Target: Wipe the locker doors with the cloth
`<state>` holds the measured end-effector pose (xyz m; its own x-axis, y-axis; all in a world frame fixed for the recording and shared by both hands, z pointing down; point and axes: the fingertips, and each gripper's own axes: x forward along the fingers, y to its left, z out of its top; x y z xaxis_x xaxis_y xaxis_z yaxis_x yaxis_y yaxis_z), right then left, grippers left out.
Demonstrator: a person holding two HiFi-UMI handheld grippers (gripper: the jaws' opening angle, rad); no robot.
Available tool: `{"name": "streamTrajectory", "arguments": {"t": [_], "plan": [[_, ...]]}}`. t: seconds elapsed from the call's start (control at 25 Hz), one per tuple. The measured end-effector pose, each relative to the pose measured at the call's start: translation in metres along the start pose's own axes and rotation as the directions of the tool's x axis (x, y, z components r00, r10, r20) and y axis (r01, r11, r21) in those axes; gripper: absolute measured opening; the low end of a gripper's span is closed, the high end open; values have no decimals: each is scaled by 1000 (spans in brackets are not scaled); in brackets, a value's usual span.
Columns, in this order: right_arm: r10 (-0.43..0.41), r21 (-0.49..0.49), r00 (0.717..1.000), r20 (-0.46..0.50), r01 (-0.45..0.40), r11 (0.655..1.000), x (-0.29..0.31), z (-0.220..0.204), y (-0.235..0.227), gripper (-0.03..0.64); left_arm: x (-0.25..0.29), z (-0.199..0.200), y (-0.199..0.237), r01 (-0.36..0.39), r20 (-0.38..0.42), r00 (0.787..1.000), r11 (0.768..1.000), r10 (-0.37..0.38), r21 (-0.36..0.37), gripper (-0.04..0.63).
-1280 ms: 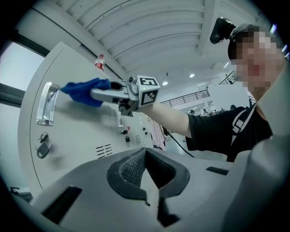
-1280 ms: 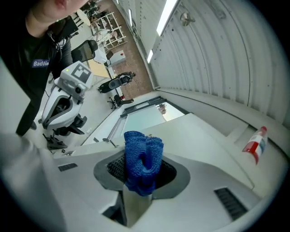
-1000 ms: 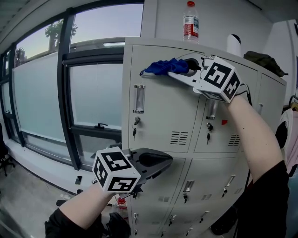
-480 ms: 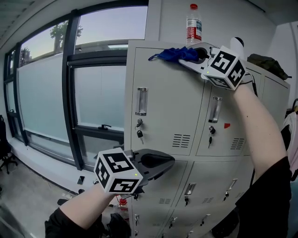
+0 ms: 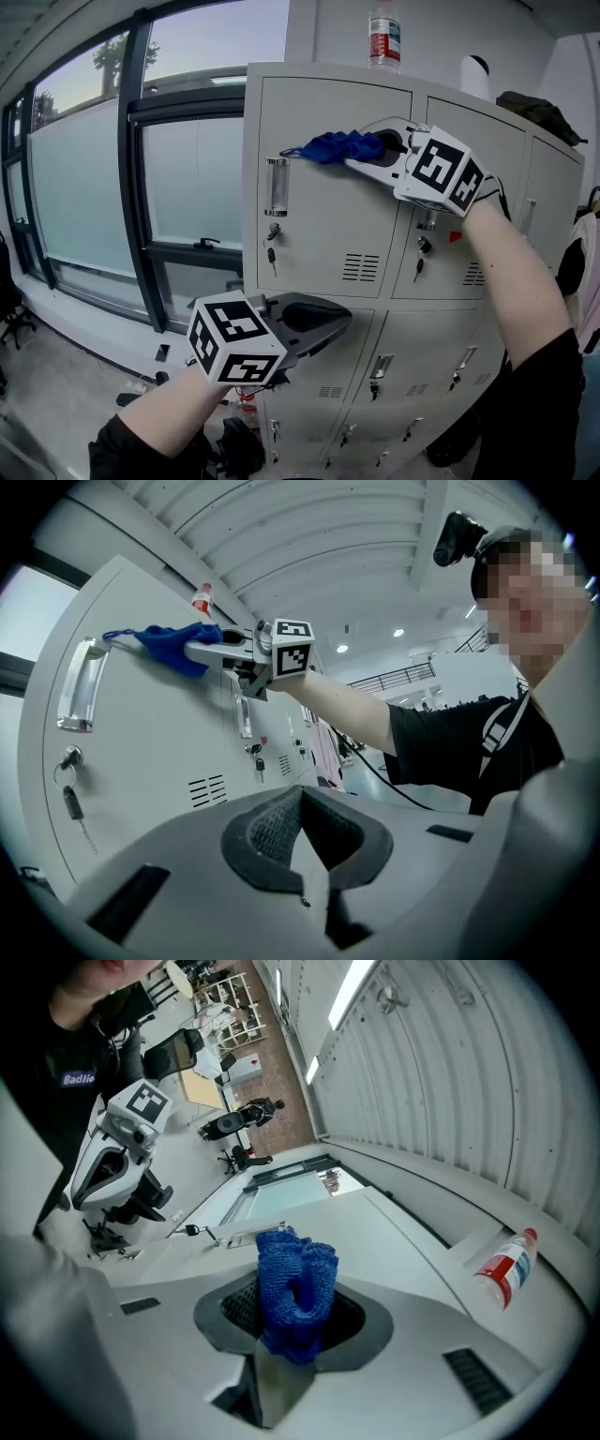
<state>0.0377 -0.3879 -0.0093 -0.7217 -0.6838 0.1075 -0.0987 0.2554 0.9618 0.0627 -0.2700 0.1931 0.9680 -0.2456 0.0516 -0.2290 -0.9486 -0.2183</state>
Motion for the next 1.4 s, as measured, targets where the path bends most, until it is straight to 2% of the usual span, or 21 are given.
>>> {"name": "streamTrajectory", "arguments": {"t": [0.44, 0.88, 1.12, 1.4], "plan": [[99, 19, 993, -63, -98, 995, 1, -31, 76, 103, 7, -8, -11, 30, -9, 1000, 999, -30, -19, 8], [201, -43, 967, -154, -210, 977, 7, -56, 156, 103, 14, -17, -15, 55, -15, 998, 997, -56, -47, 8], [238, -9, 954, -179, -244, 970, 14, -66, 194, 103, 13, -26, -12, 60, -31, 998, 996, -62, -59, 8], [318, 39, 925, -208, -318, 947, 17, -85, 240, 103, 14, -28, -11, 64, -30, 997, 996, -66, -59, 8]]}}
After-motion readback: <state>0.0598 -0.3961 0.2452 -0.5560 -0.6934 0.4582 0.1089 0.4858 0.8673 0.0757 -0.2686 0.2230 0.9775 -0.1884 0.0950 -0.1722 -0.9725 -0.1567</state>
